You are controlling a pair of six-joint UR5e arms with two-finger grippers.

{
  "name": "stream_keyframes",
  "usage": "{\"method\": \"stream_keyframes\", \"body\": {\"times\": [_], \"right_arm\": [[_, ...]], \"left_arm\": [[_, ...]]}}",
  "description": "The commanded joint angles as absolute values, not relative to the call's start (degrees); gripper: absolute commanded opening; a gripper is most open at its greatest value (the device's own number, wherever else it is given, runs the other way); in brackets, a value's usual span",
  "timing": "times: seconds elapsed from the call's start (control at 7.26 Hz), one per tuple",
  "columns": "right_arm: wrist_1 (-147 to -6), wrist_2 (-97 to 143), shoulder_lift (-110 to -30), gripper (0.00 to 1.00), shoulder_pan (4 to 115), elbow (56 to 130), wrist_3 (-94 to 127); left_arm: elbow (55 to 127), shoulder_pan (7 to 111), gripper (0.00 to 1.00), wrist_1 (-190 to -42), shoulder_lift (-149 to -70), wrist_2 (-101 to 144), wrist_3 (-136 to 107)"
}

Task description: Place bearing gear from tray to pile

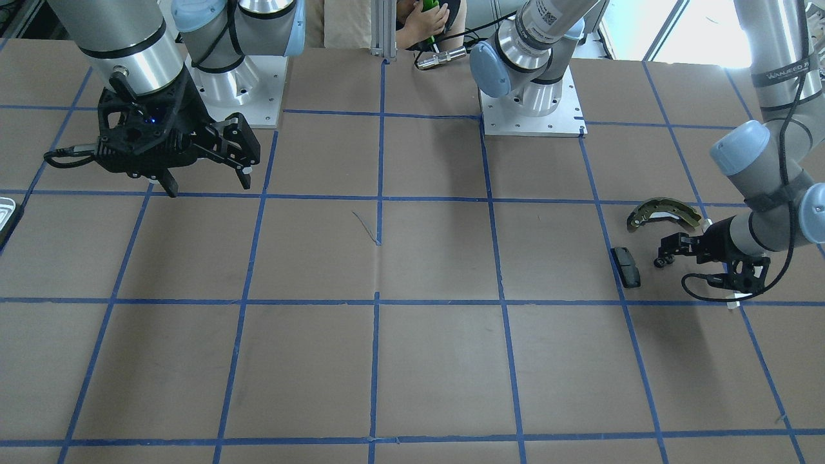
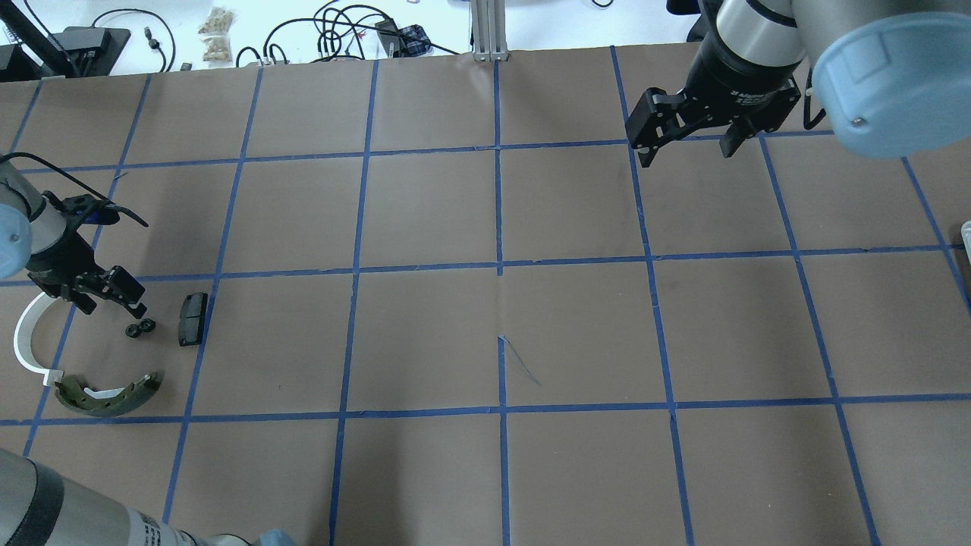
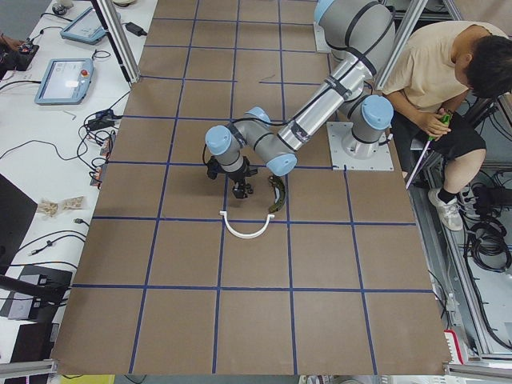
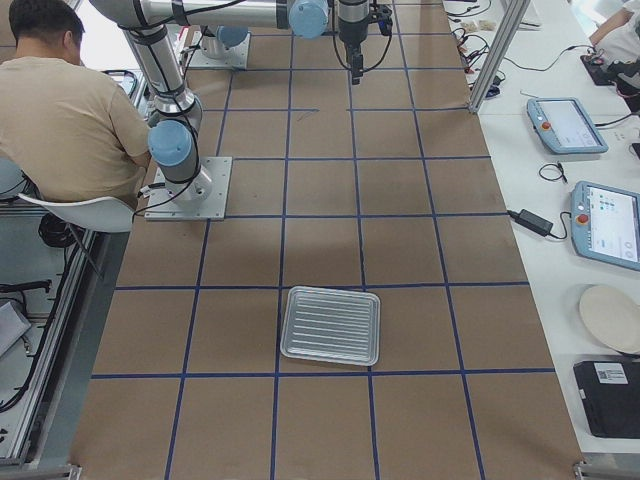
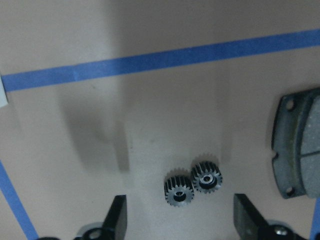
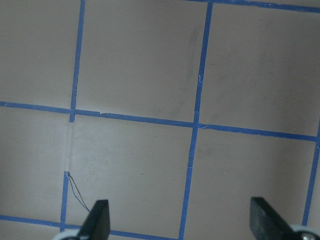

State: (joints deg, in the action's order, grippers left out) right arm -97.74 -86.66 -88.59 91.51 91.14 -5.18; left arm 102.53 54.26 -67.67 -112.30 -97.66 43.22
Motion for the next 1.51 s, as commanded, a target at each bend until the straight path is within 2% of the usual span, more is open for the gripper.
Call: {"method": "stream_keyframes", "body": {"times": [0.0, 0.28, 0.41, 0.83, 1.38], "right_arm": [[-97.7, -86.7, -88.6, 1.0, 91.5, 91.1, -5.2], [-97.7, -86.6, -88.6, 1.0, 91.5, 91.1, -5.2], [-97.7, -86.7, -88.5, 1.0, 91.5, 91.1, -5.2], [-97.8, -86.7, -88.8, 1.0, 91.5, 91.1, -5.1], [-100.3, -87.8, -88.7, 1.0, 91.0, 91.1, -5.1]], "left_arm": [[93.1, 58.7, 1.0, -78.8, -110.4, -97.0, 42.2], [85.5, 69.3, 1.0, -89.6, -106.8, -96.5, 26.0], [84.7, 73.3, 1.0, -90.8, -103.7, -92.0, 19.8], [84.9, 85.6, 1.0, -92.7, -97.6, -92.0, 11.7], [90.5, 91.8, 1.0, -92.9, -92.3, -91.1, 5.7]]}}
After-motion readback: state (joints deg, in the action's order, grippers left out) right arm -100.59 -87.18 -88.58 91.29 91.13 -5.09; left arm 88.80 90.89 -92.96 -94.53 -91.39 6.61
